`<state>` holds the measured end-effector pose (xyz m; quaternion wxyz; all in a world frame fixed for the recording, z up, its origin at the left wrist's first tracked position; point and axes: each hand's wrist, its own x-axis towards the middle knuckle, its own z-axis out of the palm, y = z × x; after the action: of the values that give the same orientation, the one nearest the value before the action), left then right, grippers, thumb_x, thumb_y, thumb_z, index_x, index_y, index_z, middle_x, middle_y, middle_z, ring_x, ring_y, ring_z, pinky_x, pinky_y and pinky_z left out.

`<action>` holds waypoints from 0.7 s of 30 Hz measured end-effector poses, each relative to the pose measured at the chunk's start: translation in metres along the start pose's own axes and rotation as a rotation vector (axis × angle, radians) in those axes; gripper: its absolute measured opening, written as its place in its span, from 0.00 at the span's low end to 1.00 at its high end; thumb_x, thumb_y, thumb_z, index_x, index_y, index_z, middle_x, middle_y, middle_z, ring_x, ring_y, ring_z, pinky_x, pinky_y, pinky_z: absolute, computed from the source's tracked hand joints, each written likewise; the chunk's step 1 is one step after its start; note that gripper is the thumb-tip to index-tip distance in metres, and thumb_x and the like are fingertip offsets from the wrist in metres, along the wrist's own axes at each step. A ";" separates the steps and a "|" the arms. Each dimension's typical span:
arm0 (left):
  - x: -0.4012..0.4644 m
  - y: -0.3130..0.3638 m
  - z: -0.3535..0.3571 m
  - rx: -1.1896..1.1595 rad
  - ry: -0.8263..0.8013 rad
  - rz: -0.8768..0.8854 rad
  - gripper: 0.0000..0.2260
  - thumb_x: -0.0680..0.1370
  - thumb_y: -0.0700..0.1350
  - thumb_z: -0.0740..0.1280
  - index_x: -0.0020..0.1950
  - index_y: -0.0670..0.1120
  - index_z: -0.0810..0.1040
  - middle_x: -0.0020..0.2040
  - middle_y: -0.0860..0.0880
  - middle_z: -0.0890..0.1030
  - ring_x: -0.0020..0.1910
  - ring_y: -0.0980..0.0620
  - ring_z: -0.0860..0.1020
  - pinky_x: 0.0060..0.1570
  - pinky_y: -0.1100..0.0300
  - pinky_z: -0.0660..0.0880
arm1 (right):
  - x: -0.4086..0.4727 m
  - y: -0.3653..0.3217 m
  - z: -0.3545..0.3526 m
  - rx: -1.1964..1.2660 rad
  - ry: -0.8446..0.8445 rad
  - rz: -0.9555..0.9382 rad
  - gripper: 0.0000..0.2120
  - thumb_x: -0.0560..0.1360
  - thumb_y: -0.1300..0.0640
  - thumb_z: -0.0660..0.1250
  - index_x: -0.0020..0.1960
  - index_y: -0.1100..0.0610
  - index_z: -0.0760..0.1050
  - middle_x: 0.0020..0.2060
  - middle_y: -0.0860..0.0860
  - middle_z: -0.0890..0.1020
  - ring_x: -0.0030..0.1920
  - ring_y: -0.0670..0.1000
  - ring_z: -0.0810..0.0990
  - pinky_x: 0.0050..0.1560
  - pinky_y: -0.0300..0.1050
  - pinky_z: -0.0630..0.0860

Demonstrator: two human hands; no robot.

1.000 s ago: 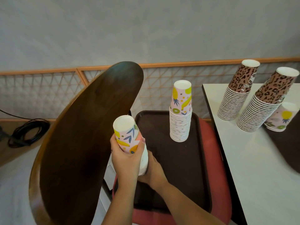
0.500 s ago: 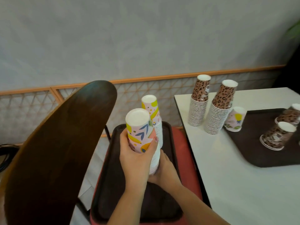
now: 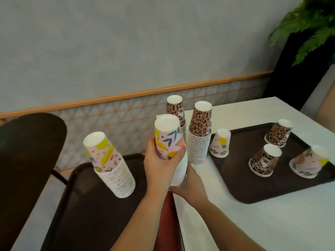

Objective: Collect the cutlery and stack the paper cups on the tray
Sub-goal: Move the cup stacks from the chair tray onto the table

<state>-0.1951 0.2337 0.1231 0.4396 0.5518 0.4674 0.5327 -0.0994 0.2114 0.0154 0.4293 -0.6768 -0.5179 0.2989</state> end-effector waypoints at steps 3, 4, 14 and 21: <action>0.015 -0.015 0.022 -0.010 -0.032 -0.027 0.25 0.64 0.43 0.78 0.55 0.56 0.72 0.50 0.61 0.81 0.50 0.64 0.79 0.51 0.63 0.77 | 0.022 0.024 -0.008 -0.020 -0.007 0.029 0.47 0.57 0.47 0.78 0.71 0.45 0.58 0.62 0.44 0.75 0.60 0.47 0.76 0.55 0.50 0.77; 0.019 -0.022 0.028 -0.016 -0.039 -0.038 0.25 0.64 0.43 0.78 0.56 0.55 0.73 0.51 0.60 0.81 0.50 0.64 0.79 0.51 0.63 0.77 | 0.028 0.031 -0.009 -0.019 -0.008 0.044 0.47 0.58 0.48 0.78 0.71 0.45 0.58 0.62 0.44 0.75 0.60 0.47 0.76 0.55 0.50 0.77; 0.031 -0.053 0.050 0.049 -0.094 -0.030 0.28 0.65 0.44 0.78 0.61 0.52 0.70 0.56 0.58 0.80 0.55 0.60 0.79 0.52 0.66 0.77 | 0.046 0.068 -0.004 0.006 -0.010 0.119 0.46 0.59 0.53 0.79 0.71 0.48 0.59 0.62 0.45 0.75 0.61 0.48 0.76 0.53 0.37 0.73; 0.011 -0.046 0.037 0.160 -0.061 0.054 0.34 0.66 0.48 0.77 0.67 0.57 0.63 0.62 0.64 0.72 0.63 0.65 0.71 0.58 0.76 0.68 | 0.012 0.060 0.001 0.028 0.094 0.146 0.54 0.60 0.53 0.80 0.75 0.52 0.50 0.71 0.50 0.62 0.71 0.49 0.63 0.69 0.44 0.64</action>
<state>-0.1608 0.2535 0.0779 0.3935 0.6135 0.4798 0.4884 -0.0700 0.2172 -0.0379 0.4398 -0.7201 -0.4421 0.3044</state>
